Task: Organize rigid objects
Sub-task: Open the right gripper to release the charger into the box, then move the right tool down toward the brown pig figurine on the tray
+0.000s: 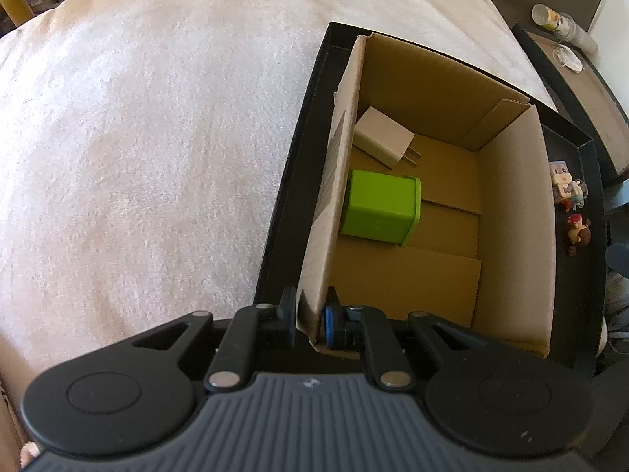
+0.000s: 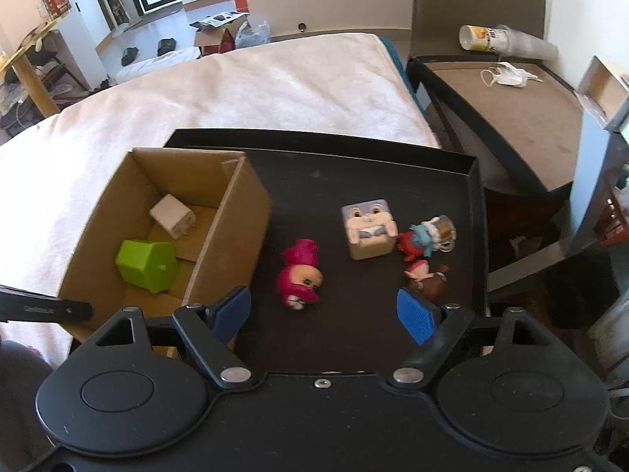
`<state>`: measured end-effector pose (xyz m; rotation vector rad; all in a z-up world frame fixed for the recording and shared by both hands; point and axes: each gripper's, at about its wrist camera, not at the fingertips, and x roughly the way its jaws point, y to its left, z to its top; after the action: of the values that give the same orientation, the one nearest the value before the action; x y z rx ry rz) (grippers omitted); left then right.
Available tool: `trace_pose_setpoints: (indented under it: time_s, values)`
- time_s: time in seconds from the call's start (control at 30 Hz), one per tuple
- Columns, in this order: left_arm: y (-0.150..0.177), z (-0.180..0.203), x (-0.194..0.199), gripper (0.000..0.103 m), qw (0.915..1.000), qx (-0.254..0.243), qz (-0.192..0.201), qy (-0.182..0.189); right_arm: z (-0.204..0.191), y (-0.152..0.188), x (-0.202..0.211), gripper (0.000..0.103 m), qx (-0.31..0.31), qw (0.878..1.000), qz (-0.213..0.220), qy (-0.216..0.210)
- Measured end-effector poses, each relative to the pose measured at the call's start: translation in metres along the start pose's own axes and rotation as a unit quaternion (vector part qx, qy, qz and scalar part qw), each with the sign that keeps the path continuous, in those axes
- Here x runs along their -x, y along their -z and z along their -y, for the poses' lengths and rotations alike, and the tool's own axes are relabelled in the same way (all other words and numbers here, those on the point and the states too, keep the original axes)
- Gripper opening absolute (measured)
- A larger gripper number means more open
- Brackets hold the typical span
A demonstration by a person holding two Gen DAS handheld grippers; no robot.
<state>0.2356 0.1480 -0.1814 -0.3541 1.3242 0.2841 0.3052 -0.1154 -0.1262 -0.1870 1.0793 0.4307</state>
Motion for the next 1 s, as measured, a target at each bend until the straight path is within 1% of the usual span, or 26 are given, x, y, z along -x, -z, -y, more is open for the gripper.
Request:
trace_pose_setpoints:
  time_s: [0.3, 0.53, 0.73, 1.0]
  values:
    - [-0.001, 0.003, -0.001, 0.012, 0.9999, -0.002, -0.001, -0.014, 0.024, 0.005, -0.006, 0.086, -0.018, 1.000, -0.002, 0.000]
    - [-0.002, 0.004, -0.001, 0.012, 0.9998, 0.002, -0.004, -0.020, 0.042, 0.010, -0.013, 0.087, -0.032, 0.999, -0.006, -0.004]
    - [-0.003, 0.008, -0.002, 0.012, 0.9993, 0.000, -0.005, -0.036, 0.059, 0.012, -0.018, 0.087, -0.037, 0.999, -0.007, -0.005]
    - [-0.002, 0.011, -0.002, 0.012, 0.9988, 0.002, -0.002, -0.049, 0.081, 0.010, -0.032, 0.087, -0.034, 0.999, -0.016, -0.005]
